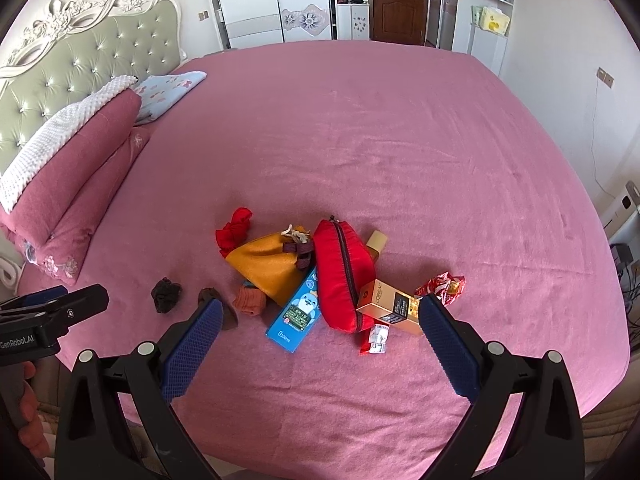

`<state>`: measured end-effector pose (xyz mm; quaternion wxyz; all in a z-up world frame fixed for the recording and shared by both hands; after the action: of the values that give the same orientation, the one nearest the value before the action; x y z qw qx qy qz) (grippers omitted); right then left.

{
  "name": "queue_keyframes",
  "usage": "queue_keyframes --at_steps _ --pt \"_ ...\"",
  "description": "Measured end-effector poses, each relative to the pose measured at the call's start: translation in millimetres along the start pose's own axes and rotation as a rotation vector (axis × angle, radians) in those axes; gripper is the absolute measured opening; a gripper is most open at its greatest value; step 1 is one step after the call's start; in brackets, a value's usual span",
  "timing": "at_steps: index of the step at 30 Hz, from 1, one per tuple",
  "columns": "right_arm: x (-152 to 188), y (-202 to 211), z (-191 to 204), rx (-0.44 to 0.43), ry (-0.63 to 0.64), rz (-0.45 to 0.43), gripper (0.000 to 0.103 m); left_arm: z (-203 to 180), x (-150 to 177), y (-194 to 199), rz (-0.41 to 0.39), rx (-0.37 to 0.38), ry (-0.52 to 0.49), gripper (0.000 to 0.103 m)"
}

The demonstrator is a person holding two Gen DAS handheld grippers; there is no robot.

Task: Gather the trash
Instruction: 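Move both tools toward the pile of items on the pink bed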

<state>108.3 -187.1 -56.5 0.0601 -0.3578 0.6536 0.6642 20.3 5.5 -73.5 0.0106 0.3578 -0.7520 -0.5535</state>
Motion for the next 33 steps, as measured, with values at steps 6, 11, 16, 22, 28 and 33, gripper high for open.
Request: queue_keyframes --at_steps 6,11,16,22,28,33 --pt "2.0 0.9 9.2 -0.012 0.059 0.006 0.095 -0.1 0.7 0.1 -0.001 -0.002 0.0 0.099" --pt "4.1 -3.4 10.8 -0.03 0.051 0.049 0.095 -0.5 1.0 0.2 0.0 0.0 0.002 0.099" --pt "1.2 -4.2 7.2 -0.02 0.04 0.051 0.095 -0.9 0.9 -0.1 0.001 -0.002 0.002 0.099" --pt "-2.9 -4.7 3.9 0.002 0.039 0.045 0.095 -1.4 2.0 -0.1 0.0 -0.004 0.002 0.099" --pt "-1.2 -6.9 3.0 -0.005 0.026 0.055 0.095 -2.2 1.7 -0.2 0.0 -0.001 -0.001 0.099" --pt "-0.7 -5.5 5.1 -0.015 0.033 0.052 0.095 -4.0 1.4 0.5 0.002 0.0 0.0 0.099"
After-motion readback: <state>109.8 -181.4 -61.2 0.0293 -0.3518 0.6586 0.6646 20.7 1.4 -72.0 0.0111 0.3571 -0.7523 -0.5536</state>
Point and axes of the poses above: each gripper's, at about its wrist camera, not at the fingertips, and y roughly against the way its jaws point, z to its left, x to its underside, the point moved 9 cm from there along -y, roughly the way its jaws point, and after that the axes turned 14 degrees about x, right-handed, at the moved point
